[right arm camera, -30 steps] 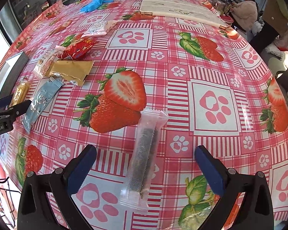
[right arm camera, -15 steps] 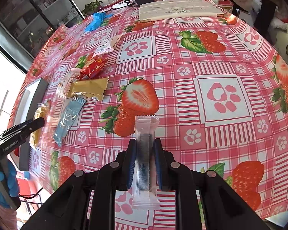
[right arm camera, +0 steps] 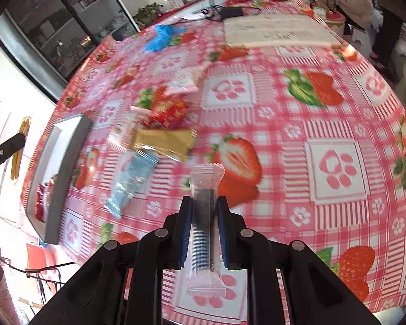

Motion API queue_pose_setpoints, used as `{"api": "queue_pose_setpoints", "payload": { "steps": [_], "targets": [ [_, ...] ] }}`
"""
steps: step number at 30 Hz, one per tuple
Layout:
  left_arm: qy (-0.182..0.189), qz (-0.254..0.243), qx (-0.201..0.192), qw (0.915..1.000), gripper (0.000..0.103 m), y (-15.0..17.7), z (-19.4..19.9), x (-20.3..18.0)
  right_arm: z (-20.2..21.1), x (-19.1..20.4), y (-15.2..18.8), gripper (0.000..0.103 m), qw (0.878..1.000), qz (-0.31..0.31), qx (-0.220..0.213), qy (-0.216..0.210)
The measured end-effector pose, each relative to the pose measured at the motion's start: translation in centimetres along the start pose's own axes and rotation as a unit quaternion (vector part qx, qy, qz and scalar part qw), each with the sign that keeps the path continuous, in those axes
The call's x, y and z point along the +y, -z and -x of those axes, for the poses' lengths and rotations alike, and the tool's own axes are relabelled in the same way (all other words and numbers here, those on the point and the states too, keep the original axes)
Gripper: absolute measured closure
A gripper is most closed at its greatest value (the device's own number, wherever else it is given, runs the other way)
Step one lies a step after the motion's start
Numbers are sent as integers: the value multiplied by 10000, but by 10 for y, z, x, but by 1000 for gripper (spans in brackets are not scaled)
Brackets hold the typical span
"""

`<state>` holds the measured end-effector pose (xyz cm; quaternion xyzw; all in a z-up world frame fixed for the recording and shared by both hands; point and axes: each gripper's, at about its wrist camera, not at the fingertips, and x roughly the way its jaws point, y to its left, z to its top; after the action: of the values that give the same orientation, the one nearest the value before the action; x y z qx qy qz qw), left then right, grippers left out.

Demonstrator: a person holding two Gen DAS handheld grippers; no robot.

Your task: Organize snacks

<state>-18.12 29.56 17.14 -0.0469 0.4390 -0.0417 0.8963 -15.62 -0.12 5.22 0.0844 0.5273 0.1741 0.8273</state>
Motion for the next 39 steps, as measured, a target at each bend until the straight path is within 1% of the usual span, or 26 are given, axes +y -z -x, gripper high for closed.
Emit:
{"api": "queue_pose_setpoints", "payload": {
  "steps": [2, 5, 8, 10, 12, 14, 16, 20, 25, 28, 31, 39],
  "targets": [
    [-143, 50, -122, 9998, 64, -5, 12, 14, 5, 17, -7, 83, 9998, 168, -88, -104],
    [-467, 201, -306, 9982, 64, -9, 27, 41, 9, 48, -18, 83, 9986, 396, -189, -303],
    [-608, 465, -373, 9964, 64, -9, 34, 71, 5, 81, -28, 83, 9964, 577, -138, -609],
    [-792, 590, -427, 9942, 64, -6, 36, 89, 0, 104, -34, 83, 9944, 749, -87, -737],
    [-1003, 658, -427, 9919, 64, 0, 33, 104, -7, 129, -39, 83, 9920, 905, -23, -884],
    [-1082, 771, -303, 9907, 64, 9, 24, 120, -16, 152, -43, 83, 9891, 1044, 78, -1033],
    [-1085, 909, -125, 9898, 64, 18, 10, 133, -24, 172, -44, 83, 9866, 1180, 166, -1118],
    [-835, 1254, 166, 9884, 64, 37, -12, 153, -44, 215, -45, 83, 9818, 1478, 315, -1154],
    [-938, 1352, 324, 9858, 64, 50, -31, 166, -68, 257, -47, 83, 9760, 1749, 503, -1196],
    [-952, 1402, 379, 9848, 64, 57, -37, 174, -82, 275, -49, 83, 9738, 1825, 598, -1220],
    [-878, 1451, 458, 9844, 64, 61, -45, 181, -95, 289, -51, 83, 9726, 1860, 685, -1217],
    [-850, 1529, 618, 9826, 64, 69, -59, 191, -120, 310, -54, 83, 9703, 1943, 866, -1150]
  ]
}}
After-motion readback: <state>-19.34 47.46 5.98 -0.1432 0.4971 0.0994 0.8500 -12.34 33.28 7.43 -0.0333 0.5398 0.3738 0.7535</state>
